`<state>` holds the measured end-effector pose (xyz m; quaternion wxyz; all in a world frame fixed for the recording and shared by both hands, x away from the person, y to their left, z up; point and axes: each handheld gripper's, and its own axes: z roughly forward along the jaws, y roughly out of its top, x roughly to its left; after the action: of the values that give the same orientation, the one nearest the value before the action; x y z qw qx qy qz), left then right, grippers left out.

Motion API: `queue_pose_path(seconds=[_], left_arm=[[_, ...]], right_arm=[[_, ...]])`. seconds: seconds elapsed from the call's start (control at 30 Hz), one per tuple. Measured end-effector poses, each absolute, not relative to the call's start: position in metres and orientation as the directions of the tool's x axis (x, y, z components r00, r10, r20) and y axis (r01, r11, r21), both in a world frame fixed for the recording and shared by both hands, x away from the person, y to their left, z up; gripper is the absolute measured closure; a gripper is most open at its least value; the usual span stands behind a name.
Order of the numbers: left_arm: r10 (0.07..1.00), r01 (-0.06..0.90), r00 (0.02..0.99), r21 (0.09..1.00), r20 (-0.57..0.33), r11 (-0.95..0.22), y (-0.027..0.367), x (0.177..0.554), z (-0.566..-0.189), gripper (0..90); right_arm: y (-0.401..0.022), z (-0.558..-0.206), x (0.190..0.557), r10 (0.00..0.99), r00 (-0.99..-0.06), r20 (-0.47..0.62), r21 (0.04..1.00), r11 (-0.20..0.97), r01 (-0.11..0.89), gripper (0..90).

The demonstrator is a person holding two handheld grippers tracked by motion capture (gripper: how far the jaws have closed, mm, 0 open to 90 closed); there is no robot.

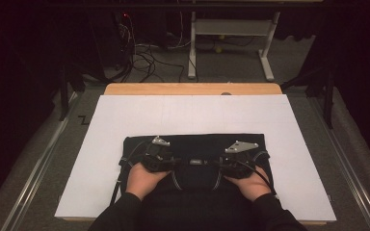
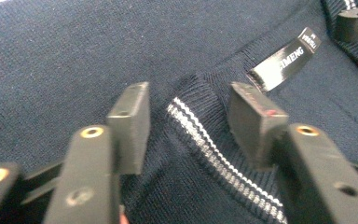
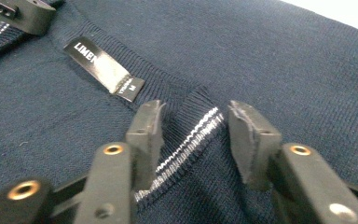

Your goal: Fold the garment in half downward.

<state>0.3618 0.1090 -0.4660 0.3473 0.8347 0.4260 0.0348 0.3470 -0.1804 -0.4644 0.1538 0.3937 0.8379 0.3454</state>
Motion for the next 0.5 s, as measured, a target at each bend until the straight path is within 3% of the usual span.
queue_pose_path(seconds=[0.23,0.5], left_arm=[[0.734,0.679,0.639,0.616,-0.231,-0.398,0.109,0.358,-0.466,67.1],[0.721,0.611,0.662,0.705,-0.204,-0.361,0.117,0.341,-0.451,71.3]], right_arm=[[-0.182,-0.464,0.347,0.759,-0.651,0.021,0.699,0.455,0.552,78.1],[-0.187,-0.451,0.337,0.762,-0.647,-0.004,0.764,0.42,0.489,80.9]])
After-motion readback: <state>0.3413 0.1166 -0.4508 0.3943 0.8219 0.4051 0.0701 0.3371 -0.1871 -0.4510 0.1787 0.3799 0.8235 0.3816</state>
